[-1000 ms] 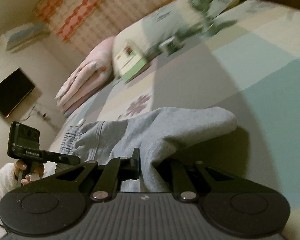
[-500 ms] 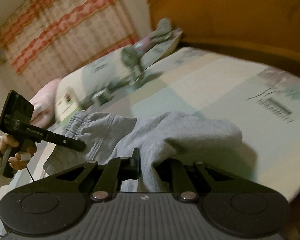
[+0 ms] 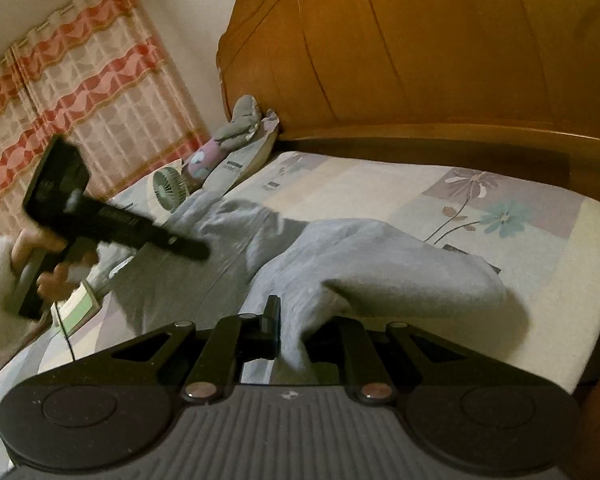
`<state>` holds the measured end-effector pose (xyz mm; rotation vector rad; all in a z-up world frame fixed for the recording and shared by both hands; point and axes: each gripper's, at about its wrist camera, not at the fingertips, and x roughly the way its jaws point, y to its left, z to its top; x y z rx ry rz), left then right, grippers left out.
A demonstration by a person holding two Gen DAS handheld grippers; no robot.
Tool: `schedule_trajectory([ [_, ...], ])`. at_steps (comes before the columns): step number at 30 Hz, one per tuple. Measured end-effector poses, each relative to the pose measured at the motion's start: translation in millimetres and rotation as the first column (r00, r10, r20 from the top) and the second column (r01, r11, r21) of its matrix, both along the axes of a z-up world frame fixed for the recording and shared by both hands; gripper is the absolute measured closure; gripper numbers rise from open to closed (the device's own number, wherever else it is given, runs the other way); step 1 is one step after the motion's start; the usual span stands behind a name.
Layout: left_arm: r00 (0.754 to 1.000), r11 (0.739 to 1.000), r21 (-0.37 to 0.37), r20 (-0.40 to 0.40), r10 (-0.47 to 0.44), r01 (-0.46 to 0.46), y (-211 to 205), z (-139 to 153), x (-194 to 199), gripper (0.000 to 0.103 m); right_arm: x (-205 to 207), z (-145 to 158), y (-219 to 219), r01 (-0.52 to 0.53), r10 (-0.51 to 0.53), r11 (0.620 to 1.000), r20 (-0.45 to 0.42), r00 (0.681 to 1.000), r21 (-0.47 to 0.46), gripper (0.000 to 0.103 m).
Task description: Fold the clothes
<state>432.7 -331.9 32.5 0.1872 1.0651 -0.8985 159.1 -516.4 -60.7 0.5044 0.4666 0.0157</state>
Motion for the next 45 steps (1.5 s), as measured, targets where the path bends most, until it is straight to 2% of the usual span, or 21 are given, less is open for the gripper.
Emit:
schedule_trajectory([
  [7,0.997,0.996,0.075,0.06,-0.052,0.047,-39.0,7.4,34.0,0.072,17.1,-11.9,0.2,0.023,-0.023,1.0,0.016,1.0,-0.006,0.09],
  [11,0.994,0.994,0.086,0.076,-0.076,0.07,-54.4,5.7,45.2,0.072,20.1,-22.1,-1.3,0.039,-0.039,0.999,0.008,0.999,0.02,0.09],
  [19,0.994,0.987,0.129,0.052,-0.099,0.091,-73.3,-16.4,56.7,0.07,20.9,-36.9,-3.8,0.045,-0.044,0.998,-0.024,0.999,0.053,0.09],
  [25,0.996,0.99,0.123,0.046,-0.08,0.074,-71.9,-22.9,66.9,0.068,17.2,-38.0,-2.6,0.044,-0.043,0.997,-0.025,0.999,0.063,0.09],
  [29,0.998,0.992,0.12,0.052,-0.042,0.035,-68.8,-21.7,74.0,0.061,14.4,-36.7,-2.4,0.045,-0.043,0.996,-0.026,0.999,0.074,0.09],
  [32,0.994,0.992,0.123,0.113,-0.002,-0.012,-63.6,-14.5,76.3,0.059,12.9,-36.7,-2.0,0.045,-0.043,0.995,-0.025,0.999,0.085,0.09],
  [34,0.987,0.994,0.09,0.158,0.043,-0.058,-55.6,-3.3,79.4,0.057,12.6,-37.7,-2.2,0.045,-0.043,0.995,-0.027,0.999,0.092,0.09],
  [36,0.983,0.994,0.052,0.161,0.091,-0.1,-48.4,5.9,82.0,0.051,12.9,-38.7,-2.8,0.042,-0.039,0.994,-0.03,0.999,0.105,0.09],
  [38,0.983,0.994,0.04,0.154,0.095,-0.102,-43.3,8.2,74.1,0.046,13.0,-40.0,-5.0,0.037,-0.032,0.99,-0.039,0.999,0.138,0.08],
  [40,0.986,0.998,0.052,0.16,0.038,-0.047,-41.9,4.0,53.1,0.043,11.5,-42.2,-9.6,0.032,-0.023,0.979,-0.048,0.999,0.199,0.073],
  [42,0.986,0.998,0.064,0.165,-0.018,0.008,-40.1,-0.3,32.2,0.04,8.2,-44.6,-15.4,0.022,-0.006,0.963,-0.06,0.998,0.269,0.059],
  [43,0.986,0.997,0.065,0.163,-0.041,0.031,-37.2,-2.9,21.0,0.039,5.8,-45.7,-18.5,0.015,0.006,0.952,-0.069,0.998,0.307,0.048],
  [45,0.986,0.996,0.046,0.149,-0.078,0.072,-27.0,-11.1,-5.0,0.038,-2.8,-51.0,-24.5,0.009,0.025,0.924,-0.083,0.996,0.383,0.039],
])
